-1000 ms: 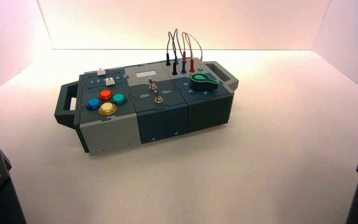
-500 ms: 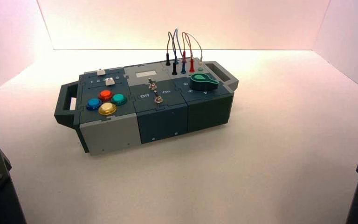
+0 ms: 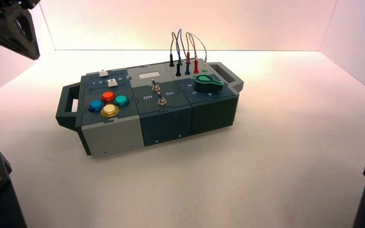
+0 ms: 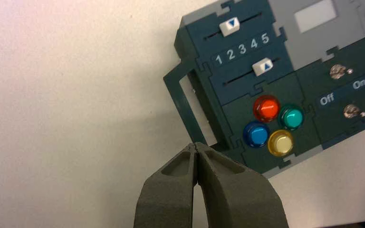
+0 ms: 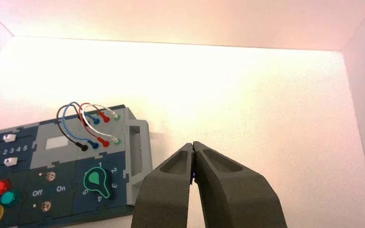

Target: Rotate the box counterclockwise.

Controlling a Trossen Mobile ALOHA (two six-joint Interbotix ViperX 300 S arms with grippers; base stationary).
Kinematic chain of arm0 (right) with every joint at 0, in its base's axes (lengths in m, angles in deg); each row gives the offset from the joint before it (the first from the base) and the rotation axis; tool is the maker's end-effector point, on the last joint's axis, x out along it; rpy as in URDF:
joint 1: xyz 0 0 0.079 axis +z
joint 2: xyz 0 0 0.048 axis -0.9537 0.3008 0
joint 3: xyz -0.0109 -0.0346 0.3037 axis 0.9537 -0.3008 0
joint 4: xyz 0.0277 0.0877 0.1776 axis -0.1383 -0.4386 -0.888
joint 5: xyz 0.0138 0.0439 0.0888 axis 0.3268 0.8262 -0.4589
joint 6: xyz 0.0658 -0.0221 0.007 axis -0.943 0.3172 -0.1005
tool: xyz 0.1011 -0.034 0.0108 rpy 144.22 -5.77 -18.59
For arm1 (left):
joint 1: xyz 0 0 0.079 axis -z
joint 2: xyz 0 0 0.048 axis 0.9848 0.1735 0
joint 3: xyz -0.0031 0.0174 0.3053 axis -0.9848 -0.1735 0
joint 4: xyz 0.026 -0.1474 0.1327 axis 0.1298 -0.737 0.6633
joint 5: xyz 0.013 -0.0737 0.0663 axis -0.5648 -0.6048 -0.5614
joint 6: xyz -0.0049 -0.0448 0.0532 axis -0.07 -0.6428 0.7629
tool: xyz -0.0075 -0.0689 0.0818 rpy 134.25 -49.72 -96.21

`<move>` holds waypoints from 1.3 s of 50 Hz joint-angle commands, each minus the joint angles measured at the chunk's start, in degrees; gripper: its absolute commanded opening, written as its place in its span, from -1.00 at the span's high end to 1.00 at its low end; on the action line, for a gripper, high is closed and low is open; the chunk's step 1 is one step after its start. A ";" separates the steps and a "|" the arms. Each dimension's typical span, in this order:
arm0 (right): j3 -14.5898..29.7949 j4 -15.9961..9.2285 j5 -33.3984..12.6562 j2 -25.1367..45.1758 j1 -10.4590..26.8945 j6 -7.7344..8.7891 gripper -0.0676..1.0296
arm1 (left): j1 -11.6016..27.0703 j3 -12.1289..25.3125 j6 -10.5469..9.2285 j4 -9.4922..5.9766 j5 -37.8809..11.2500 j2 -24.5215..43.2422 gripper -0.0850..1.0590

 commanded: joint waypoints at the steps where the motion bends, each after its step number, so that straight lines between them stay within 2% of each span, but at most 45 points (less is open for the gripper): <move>1: 2.81 -0.18 0.88 3.69 0.18 0.26 0.92 | -0.18 1.14 0.09 1.41 0.44 3.78 0.91; 7: 2.37 -0.26 2.20 4.75 0.79 0.26 0.92 | -0.35 1.23 -0.79 4.04 0.44 7.03 0.91; 10: 2.11 -0.26 2.46 4.75 0.88 0.18 0.92 | -0.35 1.23 -1.23 4.39 0.44 8.53 0.91; 27: 1.76 -0.35 4.39 2.90 0.97 -0.09 0.92 | -0.26 3.69 -1.14 4.48 0.88 18.02 0.91; 44: 0.53 -0.35 6.86 1.05 0.97 -0.18 0.92 | -0.26 6.33 -0.88 4.66 1.41 22.06 0.91; 51: 0.70 -0.26 7.47 1.49 0.88 -0.18 0.92 | -0.35 8.26 -0.88 4.57 1.41 24.70 0.91; 65: 0.70 -0.18 8.17 2.02 0.88 -0.18 0.92 | 0.18 9.58 -0.62 4.57 1.05 30.94 0.91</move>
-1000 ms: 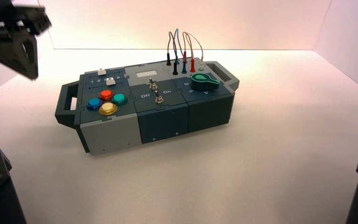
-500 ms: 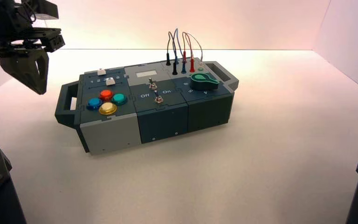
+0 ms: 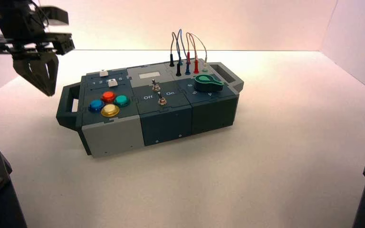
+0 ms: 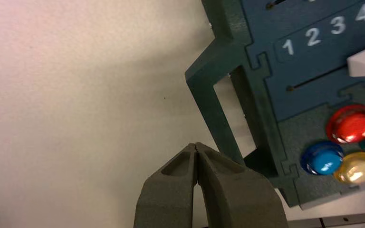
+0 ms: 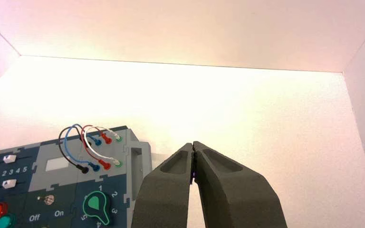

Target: Rotate the box counterclockwise.

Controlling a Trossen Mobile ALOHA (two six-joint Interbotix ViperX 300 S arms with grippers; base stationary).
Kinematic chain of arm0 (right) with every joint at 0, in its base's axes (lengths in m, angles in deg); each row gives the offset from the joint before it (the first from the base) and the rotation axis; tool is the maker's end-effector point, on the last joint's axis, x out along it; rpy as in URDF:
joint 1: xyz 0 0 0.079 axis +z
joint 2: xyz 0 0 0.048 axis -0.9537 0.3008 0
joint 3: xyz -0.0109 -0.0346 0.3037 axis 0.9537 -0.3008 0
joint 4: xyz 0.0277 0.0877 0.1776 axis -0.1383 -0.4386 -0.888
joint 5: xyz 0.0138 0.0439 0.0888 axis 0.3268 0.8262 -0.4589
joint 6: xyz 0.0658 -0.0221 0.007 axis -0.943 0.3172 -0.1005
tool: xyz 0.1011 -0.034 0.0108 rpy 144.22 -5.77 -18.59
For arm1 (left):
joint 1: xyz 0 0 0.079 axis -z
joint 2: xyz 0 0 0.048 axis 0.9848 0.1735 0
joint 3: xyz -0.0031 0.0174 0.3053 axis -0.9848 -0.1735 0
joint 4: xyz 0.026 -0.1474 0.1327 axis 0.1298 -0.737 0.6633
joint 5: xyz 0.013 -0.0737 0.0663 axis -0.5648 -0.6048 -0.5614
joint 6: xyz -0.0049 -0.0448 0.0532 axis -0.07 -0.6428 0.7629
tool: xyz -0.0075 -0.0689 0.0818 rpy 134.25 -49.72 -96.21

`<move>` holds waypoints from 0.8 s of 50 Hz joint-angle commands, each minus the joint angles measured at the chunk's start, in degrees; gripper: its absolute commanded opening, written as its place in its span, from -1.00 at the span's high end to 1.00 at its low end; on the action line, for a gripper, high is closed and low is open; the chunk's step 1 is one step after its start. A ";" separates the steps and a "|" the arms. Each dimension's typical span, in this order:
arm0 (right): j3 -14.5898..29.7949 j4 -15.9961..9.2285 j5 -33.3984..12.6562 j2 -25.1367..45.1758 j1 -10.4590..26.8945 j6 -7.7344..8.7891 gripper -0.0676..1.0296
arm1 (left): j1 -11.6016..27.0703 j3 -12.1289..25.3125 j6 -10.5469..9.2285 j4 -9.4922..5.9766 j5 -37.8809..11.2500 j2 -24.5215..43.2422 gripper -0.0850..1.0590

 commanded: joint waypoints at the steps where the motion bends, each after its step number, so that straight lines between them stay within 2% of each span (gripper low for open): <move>1: 0.88 -0.09 1.05 0.18 0.00 -0.09 0.92 | 0.44 1.41 0.09 0.09 0.00 1.76 0.91; 16: 0.88 -0.09 1.14 0.18 -0.18 -0.09 0.92 | 3.96 3.69 -0.09 -0.44 0.44 5.80 0.91; 27: 0.70 -0.09 1.14 -0.18 -0.18 -0.18 0.92 | 5.45 5.63 0.00 -0.53 0.70 6.50 0.91; 40: 0.53 -0.09 1.05 -0.44 -0.35 -0.26 0.92 | 9.05 7.65 -0.26 -1.05 1.58 7.12 0.91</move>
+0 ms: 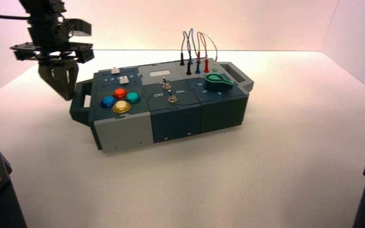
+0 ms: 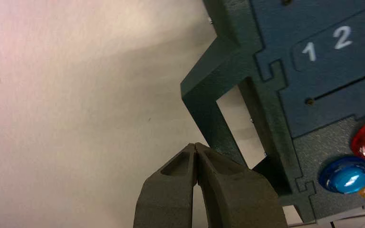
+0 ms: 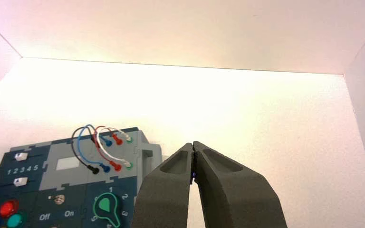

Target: Rotate the box counterclockwise.

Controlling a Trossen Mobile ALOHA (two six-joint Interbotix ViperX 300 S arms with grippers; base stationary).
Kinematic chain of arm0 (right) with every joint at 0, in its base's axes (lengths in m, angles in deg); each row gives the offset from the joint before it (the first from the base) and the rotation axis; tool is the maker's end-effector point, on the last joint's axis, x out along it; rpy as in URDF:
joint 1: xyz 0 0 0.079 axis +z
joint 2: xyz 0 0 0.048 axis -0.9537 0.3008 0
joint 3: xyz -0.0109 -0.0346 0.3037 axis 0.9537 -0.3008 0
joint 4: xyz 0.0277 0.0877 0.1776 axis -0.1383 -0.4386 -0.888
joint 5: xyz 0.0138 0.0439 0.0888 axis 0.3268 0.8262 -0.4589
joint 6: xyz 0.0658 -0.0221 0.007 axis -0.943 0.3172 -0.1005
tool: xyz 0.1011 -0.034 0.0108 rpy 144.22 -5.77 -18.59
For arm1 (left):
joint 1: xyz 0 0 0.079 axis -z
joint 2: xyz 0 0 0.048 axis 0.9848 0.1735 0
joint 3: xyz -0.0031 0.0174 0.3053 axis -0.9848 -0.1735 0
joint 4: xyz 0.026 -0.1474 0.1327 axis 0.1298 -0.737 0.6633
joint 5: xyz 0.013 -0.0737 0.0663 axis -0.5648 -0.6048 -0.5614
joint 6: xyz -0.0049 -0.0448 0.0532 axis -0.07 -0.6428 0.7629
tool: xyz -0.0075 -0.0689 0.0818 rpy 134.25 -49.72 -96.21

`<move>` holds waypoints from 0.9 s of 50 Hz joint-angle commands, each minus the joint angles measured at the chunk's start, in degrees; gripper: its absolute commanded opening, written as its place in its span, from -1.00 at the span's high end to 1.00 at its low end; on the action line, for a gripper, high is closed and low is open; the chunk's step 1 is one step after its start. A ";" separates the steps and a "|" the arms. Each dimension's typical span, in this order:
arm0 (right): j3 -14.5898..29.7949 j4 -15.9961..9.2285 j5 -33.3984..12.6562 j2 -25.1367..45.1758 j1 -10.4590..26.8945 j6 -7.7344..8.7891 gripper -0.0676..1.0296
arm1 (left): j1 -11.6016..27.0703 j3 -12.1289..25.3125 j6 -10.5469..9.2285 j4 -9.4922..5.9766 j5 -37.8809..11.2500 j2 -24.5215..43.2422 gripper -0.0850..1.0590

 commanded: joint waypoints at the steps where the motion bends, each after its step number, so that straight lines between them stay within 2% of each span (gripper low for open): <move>1: 0.70 -0.18 0.53 -0.18 -0.09 -0.18 0.92 | 2.81 2.46 -0.18 -1.14 0.97 -0.18 0.91; 36: -0.44 -0.09 0.09 -0.44 -0.09 -0.35 0.92 | 10.20 8.96 -0.18 -2.02 2.46 7.47 0.91; 40: -0.26 0.00 -0.62 -0.44 -0.09 -0.35 0.92 | 10.11 9.67 0.09 -1.49 2.81 8.35 0.91; 45: 0.88 0.44 -3.69 -0.35 -0.09 -0.09 0.92 | 9.14 10.11 0.09 0.26 2.99 8.09 0.91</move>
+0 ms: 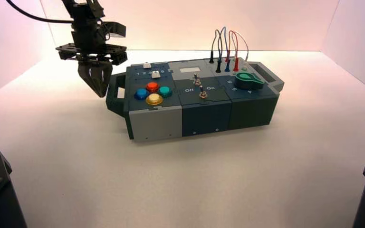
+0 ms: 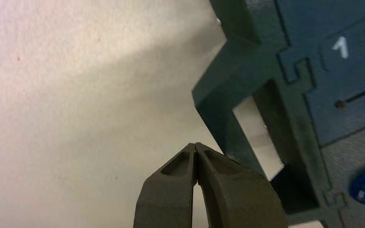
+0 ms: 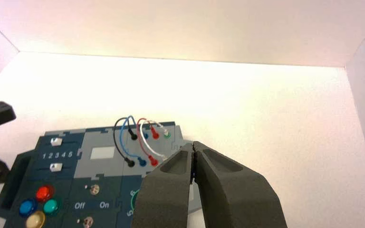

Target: Rotate the box counterclockwise.

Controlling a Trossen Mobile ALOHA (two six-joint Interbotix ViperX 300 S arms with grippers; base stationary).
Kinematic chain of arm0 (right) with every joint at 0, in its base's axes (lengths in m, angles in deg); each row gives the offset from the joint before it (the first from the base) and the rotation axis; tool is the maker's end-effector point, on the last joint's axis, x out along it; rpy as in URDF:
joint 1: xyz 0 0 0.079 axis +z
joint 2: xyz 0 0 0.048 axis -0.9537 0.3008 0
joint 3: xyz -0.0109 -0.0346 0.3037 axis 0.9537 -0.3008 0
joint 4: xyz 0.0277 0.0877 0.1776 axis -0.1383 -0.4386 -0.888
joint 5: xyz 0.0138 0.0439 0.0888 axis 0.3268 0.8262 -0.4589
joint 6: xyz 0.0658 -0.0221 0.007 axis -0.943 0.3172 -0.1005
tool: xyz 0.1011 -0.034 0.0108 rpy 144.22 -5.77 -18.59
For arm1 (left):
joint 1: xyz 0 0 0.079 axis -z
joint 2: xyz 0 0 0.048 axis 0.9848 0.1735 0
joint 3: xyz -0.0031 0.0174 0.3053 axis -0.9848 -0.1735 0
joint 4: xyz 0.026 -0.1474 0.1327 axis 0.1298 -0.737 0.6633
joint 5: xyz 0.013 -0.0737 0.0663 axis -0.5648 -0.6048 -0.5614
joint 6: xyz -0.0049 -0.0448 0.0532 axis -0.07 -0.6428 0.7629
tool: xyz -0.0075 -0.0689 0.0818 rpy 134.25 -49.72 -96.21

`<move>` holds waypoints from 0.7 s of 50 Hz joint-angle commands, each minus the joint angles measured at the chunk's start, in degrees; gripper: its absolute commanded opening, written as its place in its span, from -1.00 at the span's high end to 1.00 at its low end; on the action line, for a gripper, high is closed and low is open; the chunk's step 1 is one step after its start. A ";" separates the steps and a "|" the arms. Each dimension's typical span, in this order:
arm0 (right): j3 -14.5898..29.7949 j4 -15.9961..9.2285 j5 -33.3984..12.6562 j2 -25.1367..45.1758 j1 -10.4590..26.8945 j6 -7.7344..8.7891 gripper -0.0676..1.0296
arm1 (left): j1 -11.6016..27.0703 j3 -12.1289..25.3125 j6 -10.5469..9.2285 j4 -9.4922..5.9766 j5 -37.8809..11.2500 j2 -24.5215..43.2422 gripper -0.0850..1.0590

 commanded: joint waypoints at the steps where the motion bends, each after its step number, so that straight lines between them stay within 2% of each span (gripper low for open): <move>1: 2.29 0.35 -2.72 0.00 -0.09 0.09 0.92 | 0.53 1.67 0.09 1.05 0.88 -0.88 0.91; 6: 3.87 1.67 -6.24 0.18 -0.09 0.18 0.92 | -2.11 2.81 0.26 1.49 0.97 -1.93 0.91; 11: 4.83 2.11 -7.73 -0.26 -0.09 0.09 0.92 | -2.90 3.87 0.79 1.49 1.05 -2.46 0.91; 17: 5.19 1.67 -10.81 -1.41 0.18 0.09 0.92 | -3.16 5.89 0.97 1.58 1.58 -2.90 0.91; 18: 4.66 1.49 -12.13 -1.93 0.18 0.18 0.92 | -3.34 7.12 1.05 1.67 1.67 -2.99 0.91; 24: 3.43 1.41 -12.74 -2.90 0.18 -0.09 0.92 | -3.43 10.02 1.49 1.67 1.67 -2.81 0.91; 35: 1.93 -1.32 -15.21 -4.22 0.26 -0.09 0.92 | -3.43 15.12 1.76 1.67 1.67 -2.37 0.91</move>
